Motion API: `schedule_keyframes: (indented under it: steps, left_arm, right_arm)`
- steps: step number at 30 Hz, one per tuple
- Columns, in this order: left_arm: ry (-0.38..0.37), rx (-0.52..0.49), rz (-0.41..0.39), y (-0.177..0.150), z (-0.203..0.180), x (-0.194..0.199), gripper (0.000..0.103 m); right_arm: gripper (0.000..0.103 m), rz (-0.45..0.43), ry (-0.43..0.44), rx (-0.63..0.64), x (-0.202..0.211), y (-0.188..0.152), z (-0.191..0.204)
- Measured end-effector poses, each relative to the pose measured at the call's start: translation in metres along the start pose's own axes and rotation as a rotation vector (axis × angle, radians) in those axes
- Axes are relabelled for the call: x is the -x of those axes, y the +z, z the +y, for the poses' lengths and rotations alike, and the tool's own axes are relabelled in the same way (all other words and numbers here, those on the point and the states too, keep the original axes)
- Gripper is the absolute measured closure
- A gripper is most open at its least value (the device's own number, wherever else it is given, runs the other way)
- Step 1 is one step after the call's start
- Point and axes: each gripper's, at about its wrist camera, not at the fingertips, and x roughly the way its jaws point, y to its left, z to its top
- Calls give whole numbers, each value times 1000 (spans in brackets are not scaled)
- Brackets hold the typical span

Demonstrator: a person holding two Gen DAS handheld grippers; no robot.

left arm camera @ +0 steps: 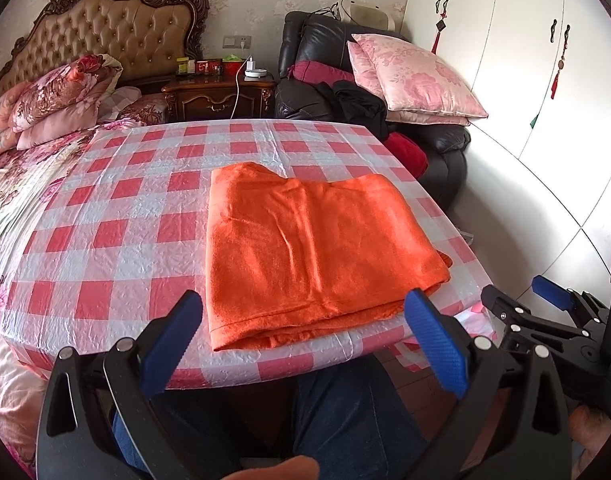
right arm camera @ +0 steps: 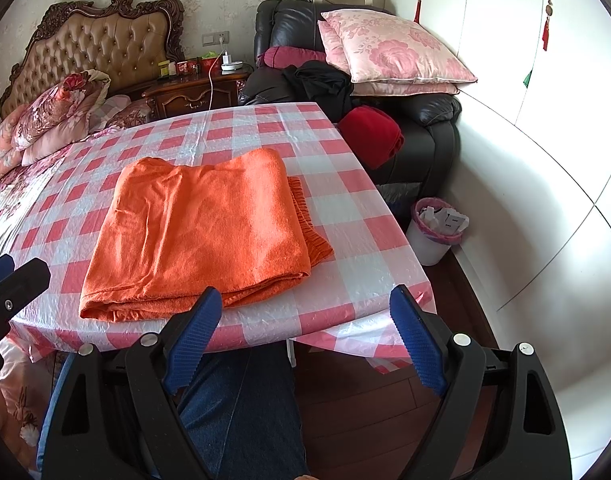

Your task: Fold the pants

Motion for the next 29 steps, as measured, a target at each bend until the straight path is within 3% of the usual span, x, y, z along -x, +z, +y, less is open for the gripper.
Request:
schedule_keyframes:
  steps: [18,25,29]
  left_arm:
    - [-15,-8,-11,0,-4,-4,2]
    - [-100,17,25,-1,0,-20,2]
    - [-163,89,2,4,32,-16,2]
  right_arm:
    - [20,4,0,2,-1,-2,0]
    - [20,16,-3,1,-9,-7,-1]
    - [16,10,10,-11,-11,-7,1]
